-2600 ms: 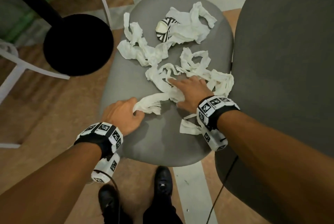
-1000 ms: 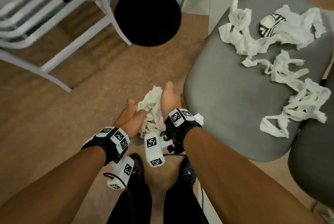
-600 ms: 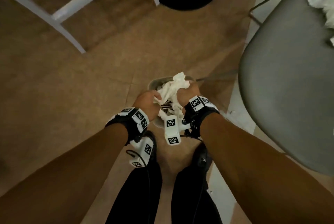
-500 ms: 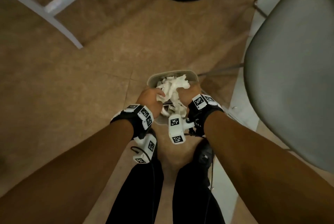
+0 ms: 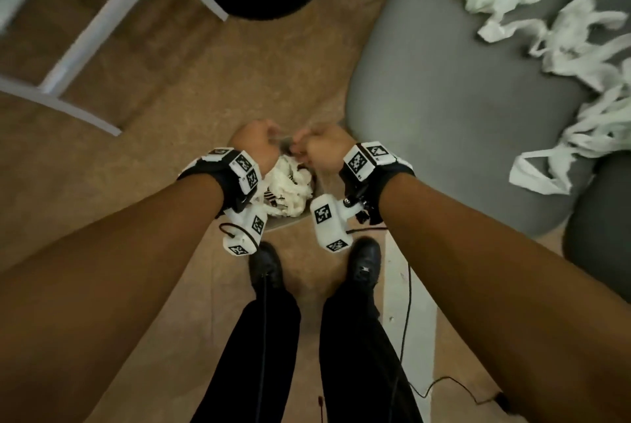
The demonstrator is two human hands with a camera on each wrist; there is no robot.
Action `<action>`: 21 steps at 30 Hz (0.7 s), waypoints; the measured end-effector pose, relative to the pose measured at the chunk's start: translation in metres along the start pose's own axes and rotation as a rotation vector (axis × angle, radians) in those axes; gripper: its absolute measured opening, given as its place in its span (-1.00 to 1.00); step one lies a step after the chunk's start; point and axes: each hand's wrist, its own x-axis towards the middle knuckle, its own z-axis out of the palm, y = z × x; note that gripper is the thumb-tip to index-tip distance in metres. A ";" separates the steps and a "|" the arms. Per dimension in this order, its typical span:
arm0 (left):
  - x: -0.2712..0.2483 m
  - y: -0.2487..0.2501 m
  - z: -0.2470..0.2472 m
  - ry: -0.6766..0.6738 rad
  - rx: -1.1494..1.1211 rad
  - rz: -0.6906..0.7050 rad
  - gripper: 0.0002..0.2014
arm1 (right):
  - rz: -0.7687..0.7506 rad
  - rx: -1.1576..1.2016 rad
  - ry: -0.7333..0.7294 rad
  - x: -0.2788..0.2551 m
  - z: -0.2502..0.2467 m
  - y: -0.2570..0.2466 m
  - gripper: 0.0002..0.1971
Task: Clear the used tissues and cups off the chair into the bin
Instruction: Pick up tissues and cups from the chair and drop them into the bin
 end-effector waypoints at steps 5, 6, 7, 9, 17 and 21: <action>-0.007 0.116 -0.007 0.158 0.019 0.275 -0.74 | -0.134 0.315 0.159 -0.080 -0.120 -0.051 -0.76; -0.007 0.136 0.000 0.171 0.010 0.359 -0.75 | -0.124 0.322 0.226 -0.092 -0.147 -0.050 -0.76; -0.008 0.163 0.012 0.159 0.010 0.458 -0.74 | -0.108 0.321 0.312 -0.106 -0.181 -0.044 -0.80; -0.016 0.208 0.039 0.104 0.050 0.638 -0.71 | -0.048 0.191 0.502 -0.120 -0.240 -0.022 -0.85; -0.059 0.318 0.156 -0.247 0.635 1.079 -0.33 | 0.292 -0.308 0.758 -0.163 -0.379 0.077 -0.67; -0.041 0.318 0.177 -0.401 0.803 1.055 -0.54 | 0.278 -0.405 0.709 -0.149 -0.389 0.082 -0.54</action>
